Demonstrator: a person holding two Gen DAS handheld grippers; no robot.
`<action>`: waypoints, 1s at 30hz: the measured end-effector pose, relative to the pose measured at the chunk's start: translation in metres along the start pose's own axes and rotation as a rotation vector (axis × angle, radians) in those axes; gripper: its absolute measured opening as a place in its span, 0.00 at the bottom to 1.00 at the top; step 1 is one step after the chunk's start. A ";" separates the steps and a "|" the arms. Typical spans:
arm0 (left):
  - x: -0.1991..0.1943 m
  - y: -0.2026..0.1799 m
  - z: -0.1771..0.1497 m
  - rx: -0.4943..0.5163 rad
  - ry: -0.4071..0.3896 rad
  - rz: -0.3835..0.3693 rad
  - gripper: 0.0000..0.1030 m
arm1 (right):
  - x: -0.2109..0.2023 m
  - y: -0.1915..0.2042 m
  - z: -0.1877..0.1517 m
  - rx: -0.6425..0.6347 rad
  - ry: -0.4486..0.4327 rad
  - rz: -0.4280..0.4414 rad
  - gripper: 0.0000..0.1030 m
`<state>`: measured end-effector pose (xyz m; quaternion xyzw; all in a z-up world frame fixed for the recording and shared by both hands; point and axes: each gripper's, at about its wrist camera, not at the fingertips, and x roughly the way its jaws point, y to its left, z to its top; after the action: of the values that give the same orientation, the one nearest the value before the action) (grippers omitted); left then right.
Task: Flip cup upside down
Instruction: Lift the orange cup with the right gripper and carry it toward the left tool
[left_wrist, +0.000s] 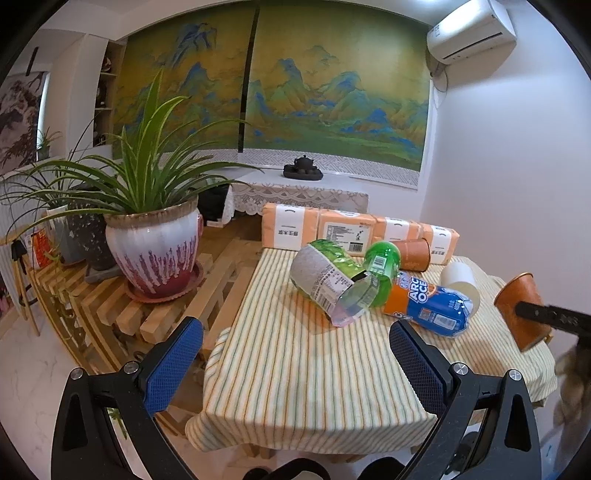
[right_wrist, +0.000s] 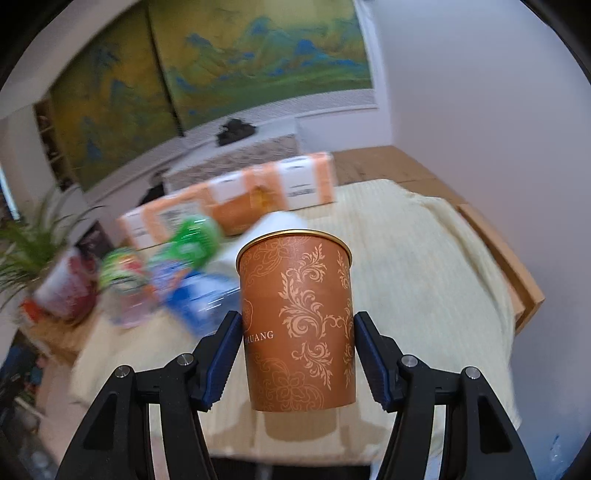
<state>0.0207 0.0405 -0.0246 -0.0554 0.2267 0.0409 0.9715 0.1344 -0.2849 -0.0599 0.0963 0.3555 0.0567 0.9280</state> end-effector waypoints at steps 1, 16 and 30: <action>0.000 0.002 -0.001 -0.003 0.002 0.001 0.99 | -0.004 0.010 -0.005 -0.008 0.002 0.022 0.56; -0.004 0.030 -0.008 -0.035 0.008 0.029 0.99 | 0.032 0.116 -0.049 -0.063 0.070 0.072 0.56; 0.000 0.036 -0.013 -0.048 0.016 0.044 0.99 | 0.058 0.135 -0.059 -0.103 0.120 0.083 0.67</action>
<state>0.0114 0.0744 -0.0389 -0.0740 0.2348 0.0674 0.9669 0.1332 -0.1349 -0.1108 0.0597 0.4027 0.1191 0.9056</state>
